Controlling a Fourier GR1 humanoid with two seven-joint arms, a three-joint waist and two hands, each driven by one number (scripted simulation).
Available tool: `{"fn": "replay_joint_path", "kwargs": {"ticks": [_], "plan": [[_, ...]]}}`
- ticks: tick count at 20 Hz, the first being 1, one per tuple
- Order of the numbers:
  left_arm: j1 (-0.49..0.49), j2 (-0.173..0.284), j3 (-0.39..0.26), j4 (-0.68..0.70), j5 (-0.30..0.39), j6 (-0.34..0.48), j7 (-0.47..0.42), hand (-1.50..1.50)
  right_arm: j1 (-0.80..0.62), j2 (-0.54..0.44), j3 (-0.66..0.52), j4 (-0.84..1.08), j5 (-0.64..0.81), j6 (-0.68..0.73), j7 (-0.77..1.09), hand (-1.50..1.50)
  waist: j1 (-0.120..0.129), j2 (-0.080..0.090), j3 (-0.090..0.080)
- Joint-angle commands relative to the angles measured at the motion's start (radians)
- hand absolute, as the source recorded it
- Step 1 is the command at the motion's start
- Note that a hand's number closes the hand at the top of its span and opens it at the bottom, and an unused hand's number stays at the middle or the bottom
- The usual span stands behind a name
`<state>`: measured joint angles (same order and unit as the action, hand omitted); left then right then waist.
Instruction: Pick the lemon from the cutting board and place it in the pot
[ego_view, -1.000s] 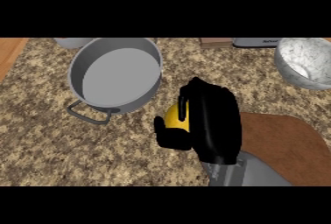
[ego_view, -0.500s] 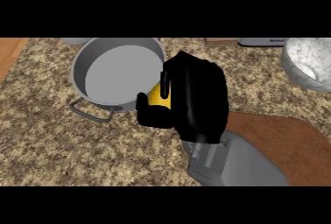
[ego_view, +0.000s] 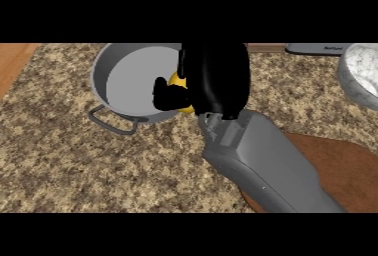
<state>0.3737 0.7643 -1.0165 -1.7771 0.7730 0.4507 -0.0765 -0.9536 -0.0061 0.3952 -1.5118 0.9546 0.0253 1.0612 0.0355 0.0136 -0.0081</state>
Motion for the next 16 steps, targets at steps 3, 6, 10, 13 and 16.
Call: {"fn": "replay_joint_path", "kwargs": {"ticks": [3, 6, 10, 13, 16], "plan": [[-0.261, -0.041, 0.165, -0.075, -0.059, -0.015, -0.079, 0.0, -0.102, 0.006, -0.058, 0.145, -0.035, -0.031, 0.037, 1.5, 0.012, 0.01, 0.0], [-0.274, -0.043, 0.158, -0.073, -0.063, -0.008, -0.091, 0.0, -0.119, 0.006, -0.068, 0.213, -0.046, -0.056, 0.016, 1.5, 0.027, 0.012, 0.001], [-0.29, -0.037, 0.147, -0.069, -0.055, -0.013, -0.092, 0.0, -0.147, 0.006, -0.108, 0.291, -0.066, -0.122, -0.02, 1.5, 0.045, 0.024, 0.002], [-0.298, -0.047, 0.117, -0.062, -0.065, -0.009, -0.091, 0.0, -0.162, 0.006, -0.121, 0.351, -0.088, -0.173, -0.048, 1.5, 0.068, 0.033, 0.002], [-0.312, -0.044, 0.109, -0.061, -0.064, -0.01, -0.094, 0.0, -0.173, 0.006, -0.117, 0.425, -0.107, -0.18, -0.065, 1.5, 0.083, 0.038, 0.001]]}}
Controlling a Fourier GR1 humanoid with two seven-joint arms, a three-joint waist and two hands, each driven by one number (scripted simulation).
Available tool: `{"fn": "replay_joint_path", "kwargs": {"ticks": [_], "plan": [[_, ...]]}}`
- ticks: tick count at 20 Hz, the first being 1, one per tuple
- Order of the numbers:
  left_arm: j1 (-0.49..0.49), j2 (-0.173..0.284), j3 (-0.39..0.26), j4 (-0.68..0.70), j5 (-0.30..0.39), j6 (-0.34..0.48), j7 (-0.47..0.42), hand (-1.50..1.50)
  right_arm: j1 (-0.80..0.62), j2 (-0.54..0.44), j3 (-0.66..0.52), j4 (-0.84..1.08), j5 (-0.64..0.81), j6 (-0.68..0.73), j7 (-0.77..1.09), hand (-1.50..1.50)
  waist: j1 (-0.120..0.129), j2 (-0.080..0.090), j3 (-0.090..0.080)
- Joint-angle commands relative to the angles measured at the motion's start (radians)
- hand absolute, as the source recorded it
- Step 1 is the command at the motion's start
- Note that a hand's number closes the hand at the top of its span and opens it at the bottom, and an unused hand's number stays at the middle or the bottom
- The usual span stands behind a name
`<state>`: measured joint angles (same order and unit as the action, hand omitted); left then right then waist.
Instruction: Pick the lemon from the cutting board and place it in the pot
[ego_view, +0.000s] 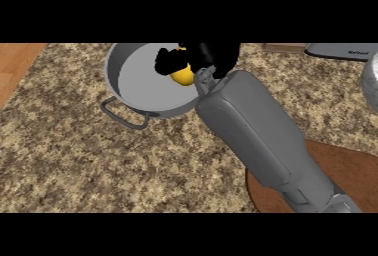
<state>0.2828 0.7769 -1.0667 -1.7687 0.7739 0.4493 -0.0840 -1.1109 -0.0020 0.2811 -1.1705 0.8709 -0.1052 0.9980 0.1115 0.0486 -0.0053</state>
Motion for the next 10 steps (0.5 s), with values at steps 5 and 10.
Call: {"fn": "replay_joint_path", "kwargs": {"ticks": [5, 10], "plan": [[-0.242, -0.048, 0.143, -0.08, -0.058, -0.01, -0.084, 0.0, -0.02, 0.002, -0.079, 0.136, -0.101, -0.166, -0.003, -1.5, 0.02, 0.011, 0.003], [-0.26, -0.058, 0.121, -0.072, -0.061, -0.007, -0.094, 0.0, -0.027, 0.002, -0.137, 0.143, -0.195, -0.306, -0.08, -1.5, 0.04, 0.015, 0.006]]}}
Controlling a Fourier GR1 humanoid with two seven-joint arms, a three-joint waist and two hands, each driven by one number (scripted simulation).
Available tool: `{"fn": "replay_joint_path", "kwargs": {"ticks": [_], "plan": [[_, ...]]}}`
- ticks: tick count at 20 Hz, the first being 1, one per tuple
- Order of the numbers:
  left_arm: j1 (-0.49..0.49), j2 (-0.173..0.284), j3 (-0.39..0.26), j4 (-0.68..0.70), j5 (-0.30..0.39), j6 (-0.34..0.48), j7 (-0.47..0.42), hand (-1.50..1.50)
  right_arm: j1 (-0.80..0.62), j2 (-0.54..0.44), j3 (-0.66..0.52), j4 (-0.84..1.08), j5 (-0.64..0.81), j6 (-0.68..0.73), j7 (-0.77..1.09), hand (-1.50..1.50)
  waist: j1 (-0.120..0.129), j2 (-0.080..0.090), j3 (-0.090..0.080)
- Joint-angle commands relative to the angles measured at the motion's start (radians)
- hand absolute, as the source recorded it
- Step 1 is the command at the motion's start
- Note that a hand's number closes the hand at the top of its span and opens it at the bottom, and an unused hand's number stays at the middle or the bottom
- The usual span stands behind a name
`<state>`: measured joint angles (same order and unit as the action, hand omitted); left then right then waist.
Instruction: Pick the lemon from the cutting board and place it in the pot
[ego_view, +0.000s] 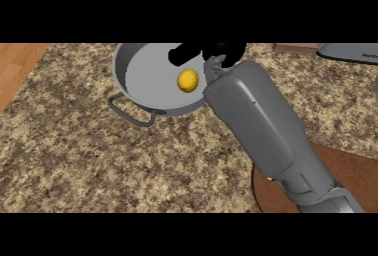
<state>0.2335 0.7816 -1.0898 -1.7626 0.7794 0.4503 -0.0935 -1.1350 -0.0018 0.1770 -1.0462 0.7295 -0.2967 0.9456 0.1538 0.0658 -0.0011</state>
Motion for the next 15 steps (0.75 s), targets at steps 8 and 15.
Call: {"fn": "replay_joint_path", "kwargs": {"ticks": [8, 15], "plan": [[-0.24, -0.07, 0.126, -0.067, -0.046, -0.004, -0.079, 0.0, -0.022, 0.002, -0.05, 0.078, -0.104, -0.306, -0.138, -1.5, 0.003, -0.004, -0.001], [-0.269, -0.049, 0.154, -0.063, -0.007, 0.007, -0.082, 0.0, -0.021, 0.002, -0.07, 0.161, -0.084, -0.425, -0.179, -1.5, -0.053, -0.02, -0.002]]}}
